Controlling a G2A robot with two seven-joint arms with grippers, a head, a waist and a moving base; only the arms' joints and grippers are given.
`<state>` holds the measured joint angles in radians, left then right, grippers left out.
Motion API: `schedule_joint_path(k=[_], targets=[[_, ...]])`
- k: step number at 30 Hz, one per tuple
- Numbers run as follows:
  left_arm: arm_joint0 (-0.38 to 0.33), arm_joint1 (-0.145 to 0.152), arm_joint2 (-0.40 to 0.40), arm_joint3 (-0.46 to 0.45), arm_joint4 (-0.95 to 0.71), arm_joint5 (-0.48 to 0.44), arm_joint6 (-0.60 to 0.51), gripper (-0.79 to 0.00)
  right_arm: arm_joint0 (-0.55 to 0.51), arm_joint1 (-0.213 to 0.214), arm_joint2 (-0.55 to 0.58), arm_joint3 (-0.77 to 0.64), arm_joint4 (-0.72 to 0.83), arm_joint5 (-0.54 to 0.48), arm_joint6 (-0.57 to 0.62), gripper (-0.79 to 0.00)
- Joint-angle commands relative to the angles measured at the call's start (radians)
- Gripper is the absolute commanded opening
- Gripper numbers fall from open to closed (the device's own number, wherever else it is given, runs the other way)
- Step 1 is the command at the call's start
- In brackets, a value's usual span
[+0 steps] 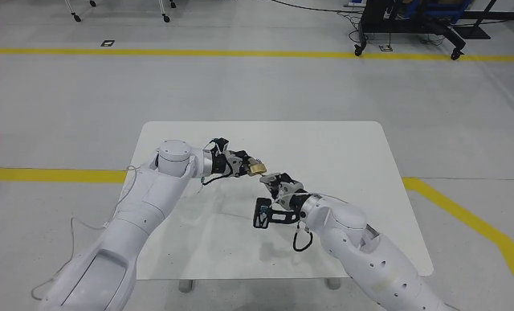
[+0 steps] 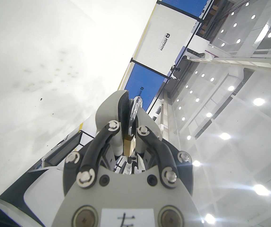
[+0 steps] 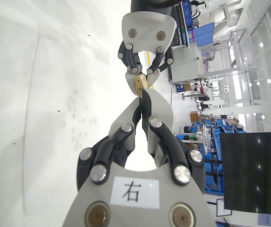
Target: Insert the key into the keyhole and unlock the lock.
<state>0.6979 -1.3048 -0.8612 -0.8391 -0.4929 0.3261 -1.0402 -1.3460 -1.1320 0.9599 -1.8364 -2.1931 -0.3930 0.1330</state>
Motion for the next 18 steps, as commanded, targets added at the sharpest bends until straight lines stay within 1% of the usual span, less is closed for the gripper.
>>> schedule_joint_path(k=[1,5,18], targets=[[-0.001,-0.001,0.000,0.002,0.001,0.000,-0.001,-0.785,-0.001,-0.001,0.001,-0.001,-0.004,0.004,0.008,-0.785],[-0.002,-0.003,-0.001,0.006,-0.001,-0.001,-0.002,-0.785,-0.006,-0.003,0.002,-0.007,-0.026,0.013,0.035,-0.785],[-0.005,-0.010,0.002,0.022,-0.008,0.016,-0.012,-0.785,-0.003,-0.021,-0.055,-0.021,-0.113,0.024,0.137,-0.785]])
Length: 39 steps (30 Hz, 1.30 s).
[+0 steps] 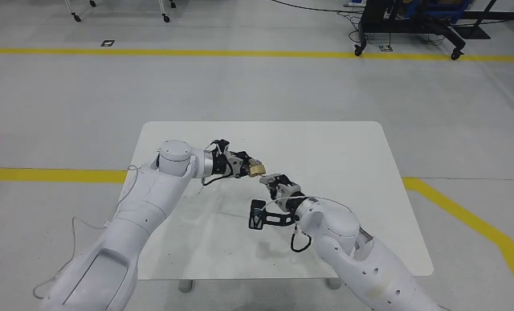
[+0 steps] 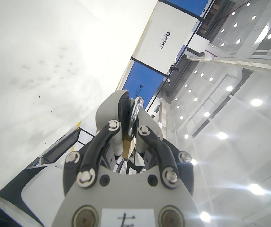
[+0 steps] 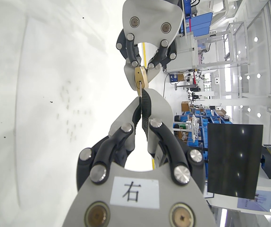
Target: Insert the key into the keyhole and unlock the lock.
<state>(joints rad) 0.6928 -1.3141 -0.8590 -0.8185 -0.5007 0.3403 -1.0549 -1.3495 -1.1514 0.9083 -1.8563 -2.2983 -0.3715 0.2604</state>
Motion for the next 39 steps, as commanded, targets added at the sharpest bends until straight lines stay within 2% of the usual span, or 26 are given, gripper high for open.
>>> schedule_joint_path(k=[1,9,17,21,25,29,32,39], targets=[[0.000,-0.001,0.000,0.002,-0.001,0.003,0.004,-0.785,-0.001,-0.003,-0.008,-0.004,-0.012,0.006,0.017,-0.785],[-0.002,-0.005,-0.002,0.007,-0.001,0.007,0.017,-0.785,-0.001,-0.019,-0.054,-0.022,-0.079,0.023,0.097,-0.785],[0.000,-0.005,-0.008,0.007,0.000,0.010,0.026,-0.785,-0.001,-0.032,-0.077,-0.035,-0.089,0.015,0.109,-0.785],[0.001,-0.003,-0.022,0.004,-0.003,-0.022,0.039,-0.785,-0.020,-0.033,-0.021,-0.053,0.029,0.060,0.055,-0.785],[0.018,0.006,-0.051,-0.036,0.015,-0.139,0.070,-0.785,-0.064,-0.026,0.069,-0.074,0.177,0.081,-0.030,-0.785],[0.064,0.022,-0.101,-0.104,0.022,-0.277,0.104,-0.785,-0.114,-0.015,0.173,-0.078,0.374,0.042,-0.126,-0.785],[0.106,0.035,-0.138,-0.155,0.024,-0.334,0.116,-0.785,-0.132,-0.012,0.231,-0.052,0.532,0.000,-0.173,-0.785],[0.164,0.053,-0.172,-0.251,0.064,-0.359,0.130,-0.785,-0.132,-0.012,0.236,-0.049,0.544,-0.001,-0.173,-0.785]])
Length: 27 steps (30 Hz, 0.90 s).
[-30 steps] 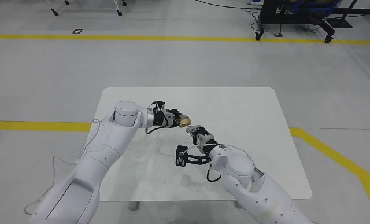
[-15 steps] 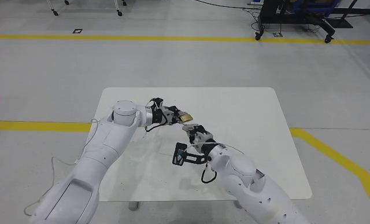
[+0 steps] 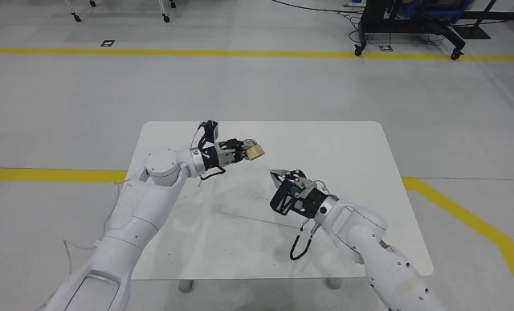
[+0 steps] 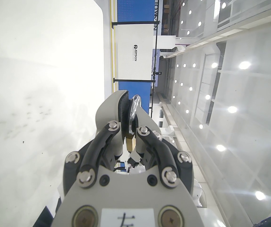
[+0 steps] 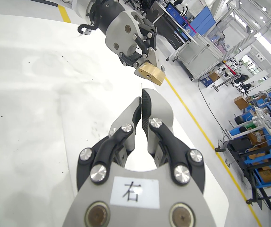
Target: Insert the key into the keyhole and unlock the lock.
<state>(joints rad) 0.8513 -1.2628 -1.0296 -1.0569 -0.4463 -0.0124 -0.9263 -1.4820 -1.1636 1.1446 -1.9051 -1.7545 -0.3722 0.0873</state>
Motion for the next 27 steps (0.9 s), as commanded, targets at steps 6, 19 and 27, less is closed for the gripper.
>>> schedule_joint_path(k=[6,19,27], targets=[[0.034,0.007,-0.009,-0.057,0.036,-0.015,0.012,-0.785,0.037,-0.015,-0.015,0.053,0.070,0.072,0.151,-0.785],[0.025,0.002,0.019,-0.063,0.085,0.045,0.040,-0.785,0.108,-0.041,-0.084,0.089,0.147,0.115,0.214,-0.785],[0.018,-0.001,0.023,-0.055,0.088,0.058,0.048,-0.785,0.104,-0.043,-0.073,0.083,0.162,0.124,0.188,-0.785]])
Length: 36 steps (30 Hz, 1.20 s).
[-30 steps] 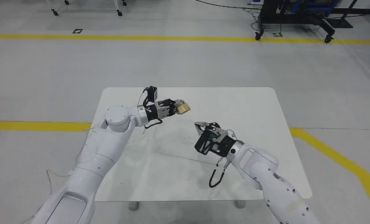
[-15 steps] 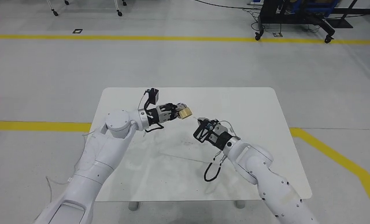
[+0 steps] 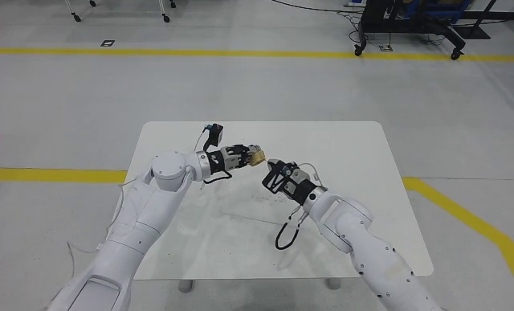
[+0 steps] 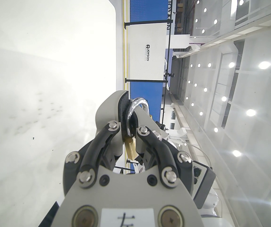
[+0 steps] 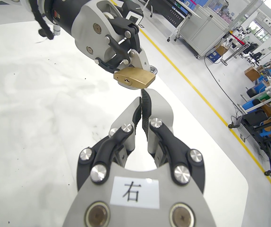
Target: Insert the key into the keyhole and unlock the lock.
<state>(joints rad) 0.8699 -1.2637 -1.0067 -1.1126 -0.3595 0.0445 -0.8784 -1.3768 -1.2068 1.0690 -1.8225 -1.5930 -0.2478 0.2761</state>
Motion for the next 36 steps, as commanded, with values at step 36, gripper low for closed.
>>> schedule_joint_path(k=[36], targets=[[-0.039,-0.013,0.008,0.068,-0.065,0.211,-0.010,-0.785,-0.099,0.032,-0.031,-0.148,-0.645,0.010,0.049,-0.785]])
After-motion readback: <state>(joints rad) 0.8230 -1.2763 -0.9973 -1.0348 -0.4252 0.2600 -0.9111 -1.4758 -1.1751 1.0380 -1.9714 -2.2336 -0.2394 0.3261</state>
